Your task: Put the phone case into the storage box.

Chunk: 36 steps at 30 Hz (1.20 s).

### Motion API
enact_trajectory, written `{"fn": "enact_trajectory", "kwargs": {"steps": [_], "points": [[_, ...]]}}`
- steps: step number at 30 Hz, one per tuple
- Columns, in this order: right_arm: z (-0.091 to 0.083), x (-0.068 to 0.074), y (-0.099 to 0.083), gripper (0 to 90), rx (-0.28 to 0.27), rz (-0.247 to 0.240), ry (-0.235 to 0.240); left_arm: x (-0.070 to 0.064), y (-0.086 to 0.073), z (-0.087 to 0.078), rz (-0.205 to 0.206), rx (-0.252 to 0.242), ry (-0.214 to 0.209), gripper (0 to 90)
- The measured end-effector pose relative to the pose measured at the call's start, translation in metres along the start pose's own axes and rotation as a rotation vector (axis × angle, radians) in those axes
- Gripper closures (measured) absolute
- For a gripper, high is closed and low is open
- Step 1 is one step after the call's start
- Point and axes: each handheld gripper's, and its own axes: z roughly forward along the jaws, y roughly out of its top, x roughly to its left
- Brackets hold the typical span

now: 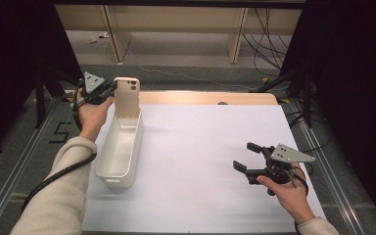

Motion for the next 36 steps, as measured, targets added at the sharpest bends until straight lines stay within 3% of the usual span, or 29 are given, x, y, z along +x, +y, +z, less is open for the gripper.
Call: {"fn": "enact_trajectory", "kwargs": {"steps": [36], "points": [[0.000, 0.001, 0.000, 16.2, 0.006, 0.004, 0.003, 0.000, -0.013, 0.006, -0.004, 0.035, -0.006, 83.9]]}}
